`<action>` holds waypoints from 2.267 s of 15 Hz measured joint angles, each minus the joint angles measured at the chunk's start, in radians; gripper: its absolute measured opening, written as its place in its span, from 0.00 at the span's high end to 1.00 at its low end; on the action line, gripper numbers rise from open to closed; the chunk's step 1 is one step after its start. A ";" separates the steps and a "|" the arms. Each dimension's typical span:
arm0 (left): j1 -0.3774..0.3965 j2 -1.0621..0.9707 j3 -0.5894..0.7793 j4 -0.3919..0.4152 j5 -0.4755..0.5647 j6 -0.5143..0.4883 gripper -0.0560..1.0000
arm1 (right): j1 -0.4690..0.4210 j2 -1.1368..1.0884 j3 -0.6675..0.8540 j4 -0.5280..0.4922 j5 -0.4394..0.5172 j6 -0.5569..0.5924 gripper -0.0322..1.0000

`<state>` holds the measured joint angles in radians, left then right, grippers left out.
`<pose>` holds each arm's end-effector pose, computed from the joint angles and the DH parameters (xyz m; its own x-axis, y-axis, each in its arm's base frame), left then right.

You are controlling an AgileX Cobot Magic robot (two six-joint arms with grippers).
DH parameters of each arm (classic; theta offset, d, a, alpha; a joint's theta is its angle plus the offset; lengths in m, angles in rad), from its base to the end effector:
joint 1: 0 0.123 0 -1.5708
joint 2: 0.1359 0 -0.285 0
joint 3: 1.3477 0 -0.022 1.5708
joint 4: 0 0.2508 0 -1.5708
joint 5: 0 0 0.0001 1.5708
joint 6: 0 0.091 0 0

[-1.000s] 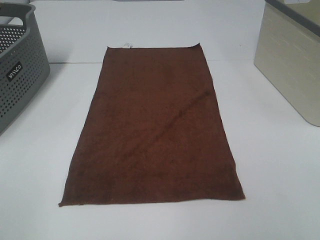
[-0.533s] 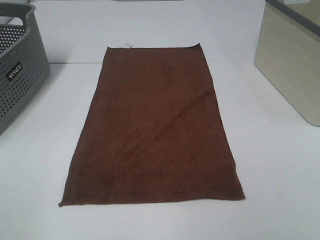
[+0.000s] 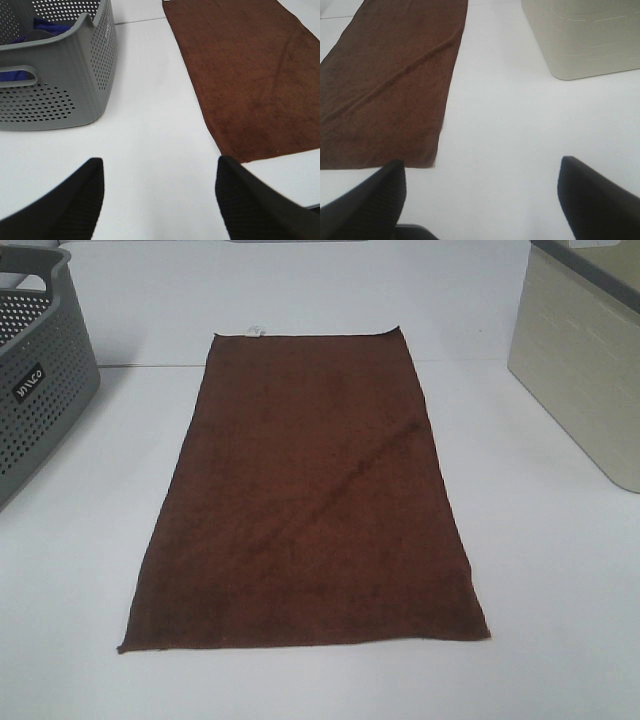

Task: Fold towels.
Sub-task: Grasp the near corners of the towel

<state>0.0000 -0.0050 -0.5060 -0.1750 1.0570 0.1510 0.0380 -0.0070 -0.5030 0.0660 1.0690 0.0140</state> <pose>-0.0068 -0.0138 0.2802 -0.4273 0.0635 -0.9019 0.1642 0.9864 -0.0083 -0.0069 0.0050 0.2776 -0.4570 0.0283 -0.8890 -0.0686 0.9954 0.0670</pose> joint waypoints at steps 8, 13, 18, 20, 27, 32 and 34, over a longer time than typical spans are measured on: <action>0.000 0.042 -0.003 -0.030 -0.218 -0.087 0.36 | 0.000 0.204 -0.007 0.003 -0.019 0.028 0.23; 0.000 0.405 0.083 -0.304 -0.419 -0.092 0.36 | 0.000 0.593 -0.055 0.105 -0.105 0.045 0.23; 0.000 0.876 0.084 -0.544 -0.450 0.128 0.36 | 0.000 0.958 -0.090 0.203 -0.214 -0.021 0.23; 0.000 1.034 0.084 -0.628 -0.476 0.210 0.36 | 0.000 1.056 -0.091 0.254 -0.252 -0.075 0.23; 0.000 1.570 0.082 -1.204 -0.534 0.793 0.36 | 0.000 1.453 -0.093 0.614 -0.437 -0.427 0.23; 0.000 1.795 0.082 -1.518 -0.462 1.188 0.36 | 0.000 1.689 -0.096 0.855 -0.501 -0.680 0.23; 0.000 1.846 0.076 -1.555 -0.416 1.276 0.36 | 0.000 1.769 -0.115 0.934 -0.503 -0.771 0.23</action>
<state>0.0000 1.8410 -0.4300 -1.7300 0.6410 1.4270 0.0380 1.7620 -0.6180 1.0000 0.5660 -0.7570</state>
